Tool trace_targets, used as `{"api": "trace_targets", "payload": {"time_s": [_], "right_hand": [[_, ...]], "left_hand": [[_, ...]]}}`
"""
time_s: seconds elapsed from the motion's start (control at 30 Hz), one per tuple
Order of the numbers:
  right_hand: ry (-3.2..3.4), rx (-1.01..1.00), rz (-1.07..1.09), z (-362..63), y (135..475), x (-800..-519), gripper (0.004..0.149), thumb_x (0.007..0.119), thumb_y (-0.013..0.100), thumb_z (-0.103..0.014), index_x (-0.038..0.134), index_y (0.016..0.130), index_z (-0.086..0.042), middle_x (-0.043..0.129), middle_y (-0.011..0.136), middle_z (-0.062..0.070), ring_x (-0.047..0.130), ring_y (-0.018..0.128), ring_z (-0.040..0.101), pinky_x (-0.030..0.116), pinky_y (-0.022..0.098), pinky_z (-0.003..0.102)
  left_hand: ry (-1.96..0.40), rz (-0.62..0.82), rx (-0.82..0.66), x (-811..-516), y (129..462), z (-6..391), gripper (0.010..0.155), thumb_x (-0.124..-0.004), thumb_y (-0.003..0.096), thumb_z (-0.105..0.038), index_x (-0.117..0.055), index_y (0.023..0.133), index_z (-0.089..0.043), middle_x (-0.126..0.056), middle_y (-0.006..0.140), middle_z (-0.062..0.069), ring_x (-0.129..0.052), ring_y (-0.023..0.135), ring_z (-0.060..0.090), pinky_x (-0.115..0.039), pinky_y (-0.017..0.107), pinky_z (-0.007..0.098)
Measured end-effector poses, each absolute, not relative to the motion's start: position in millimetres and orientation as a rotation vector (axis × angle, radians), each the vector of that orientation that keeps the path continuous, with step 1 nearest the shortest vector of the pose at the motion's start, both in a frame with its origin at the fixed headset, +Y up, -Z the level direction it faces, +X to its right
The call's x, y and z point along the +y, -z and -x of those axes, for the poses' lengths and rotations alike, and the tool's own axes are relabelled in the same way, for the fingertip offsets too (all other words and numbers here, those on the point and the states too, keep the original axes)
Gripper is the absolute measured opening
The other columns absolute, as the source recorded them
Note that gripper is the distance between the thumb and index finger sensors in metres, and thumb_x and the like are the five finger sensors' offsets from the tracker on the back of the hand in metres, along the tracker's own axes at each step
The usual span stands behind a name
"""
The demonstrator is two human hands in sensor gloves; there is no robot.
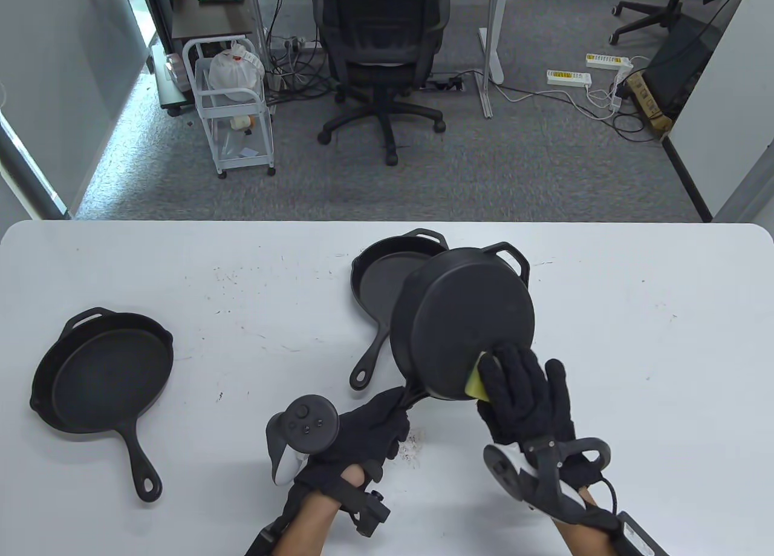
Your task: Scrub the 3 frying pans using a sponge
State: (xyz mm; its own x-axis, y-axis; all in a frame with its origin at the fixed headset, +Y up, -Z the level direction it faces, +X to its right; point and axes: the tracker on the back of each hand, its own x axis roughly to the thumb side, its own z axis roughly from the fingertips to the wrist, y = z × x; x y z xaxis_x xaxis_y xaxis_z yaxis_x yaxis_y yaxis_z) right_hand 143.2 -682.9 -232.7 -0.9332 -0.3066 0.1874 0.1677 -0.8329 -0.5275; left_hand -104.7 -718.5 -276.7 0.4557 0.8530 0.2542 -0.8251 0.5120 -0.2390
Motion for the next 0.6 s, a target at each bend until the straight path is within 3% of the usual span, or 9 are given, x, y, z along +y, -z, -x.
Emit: {"api": "trace_targets", "payload": {"time_s": [0.2,0.4,0.5,0.6], "right_hand": [[2.782,0.877,0.504,-114,240,-650,0.074,0.068,0.045,-0.05,0.029,0.105,-0.032,0.048,0.115,0.003,0.067,0.105,0.03,0.049,0.077,0.058],[2.971,0.885,0.258,-145,279,-611,0.072,0.065,0.045,-0.05,0.029,0.105,-0.033,0.047,0.116,0.003,0.065,0.106,0.03,0.048,0.077,0.059],[3.008,0.832,0.124,-170,290,-612,0.072,0.065,0.046,-0.05,0.029,0.105,-0.032,0.047,0.116,0.004,0.066,0.106,0.031,0.048,0.077,0.059],[3.03,0.738,0.081,-187,289,-631,0.072,0.065,0.046,-0.049,0.028,0.105,-0.031,0.047,0.115,0.005,0.066,0.105,0.032,0.049,0.076,0.059]], "left_hand": [[-0.875,0.075,-0.432,-718,272,92,0.057,-0.082,0.0497,-0.035,-0.084,0.102,-0.013,-0.108,0.069,0.006,-0.111,0.037,0.017,-0.097,0.033,0.042],[-0.863,0.055,-0.458,-714,269,90,0.057,-0.083,0.0491,-0.035,-0.085,0.102,-0.013,-0.108,0.069,0.006,-0.111,0.037,0.017,-0.097,0.034,0.042],[-0.865,0.041,-0.446,-714,270,92,0.057,-0.082,0.0495,-0.035,-0.084,0.102,-0.013,-0.108,0.069,0.005,-0.111,0.037,0.017,-0.097,0.034,0.042],[-0.905,0.028,-0.416,-715,271,95,0.057,-0.081,0.05,-0.036,-0.084,0.102,-0.013,-0.108,0.069,0.005,-0.111,0.037,0.017,-0.097,0.034,0.042]]}}
